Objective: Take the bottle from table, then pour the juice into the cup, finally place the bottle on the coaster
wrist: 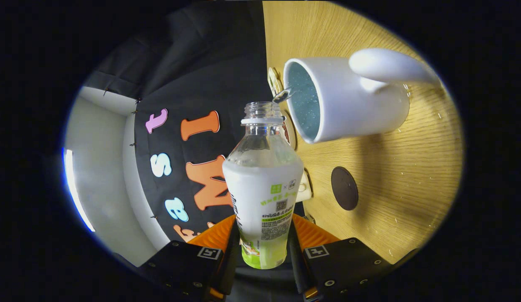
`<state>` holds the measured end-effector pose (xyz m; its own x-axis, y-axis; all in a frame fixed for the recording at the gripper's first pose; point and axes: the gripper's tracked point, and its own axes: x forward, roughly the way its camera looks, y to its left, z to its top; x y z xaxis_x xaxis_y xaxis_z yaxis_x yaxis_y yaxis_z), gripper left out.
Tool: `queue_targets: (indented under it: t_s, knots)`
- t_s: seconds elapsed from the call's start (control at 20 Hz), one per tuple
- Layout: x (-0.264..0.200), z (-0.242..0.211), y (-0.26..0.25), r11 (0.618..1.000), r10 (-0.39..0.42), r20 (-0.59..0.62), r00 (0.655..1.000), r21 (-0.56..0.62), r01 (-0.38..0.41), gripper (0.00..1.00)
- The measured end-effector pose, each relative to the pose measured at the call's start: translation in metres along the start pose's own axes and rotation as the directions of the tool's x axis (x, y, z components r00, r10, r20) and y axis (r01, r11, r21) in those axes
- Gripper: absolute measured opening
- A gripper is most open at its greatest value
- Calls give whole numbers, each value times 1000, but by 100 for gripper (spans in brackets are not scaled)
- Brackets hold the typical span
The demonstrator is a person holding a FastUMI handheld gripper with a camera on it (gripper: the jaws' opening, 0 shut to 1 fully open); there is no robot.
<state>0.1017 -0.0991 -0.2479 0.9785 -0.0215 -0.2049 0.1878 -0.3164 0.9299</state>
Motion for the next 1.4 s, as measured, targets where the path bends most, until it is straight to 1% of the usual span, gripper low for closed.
queue_targets:
  t_s: [0.2, 0.45, 0.95, 1.4]
  knots:
    - [-1, 2, 4, 999, 9, -2, 1000, 35, -9, 57]
    - [-1, 1, 5, 999, 8, -25, 1000, 47, -7, 57]
    - [-1, 9, 11, 993, 27, -16, 1000, 117, -25, 57]
    - [-2, 8, 14, 987, 16, -11, 1000, 162, -14, 57]
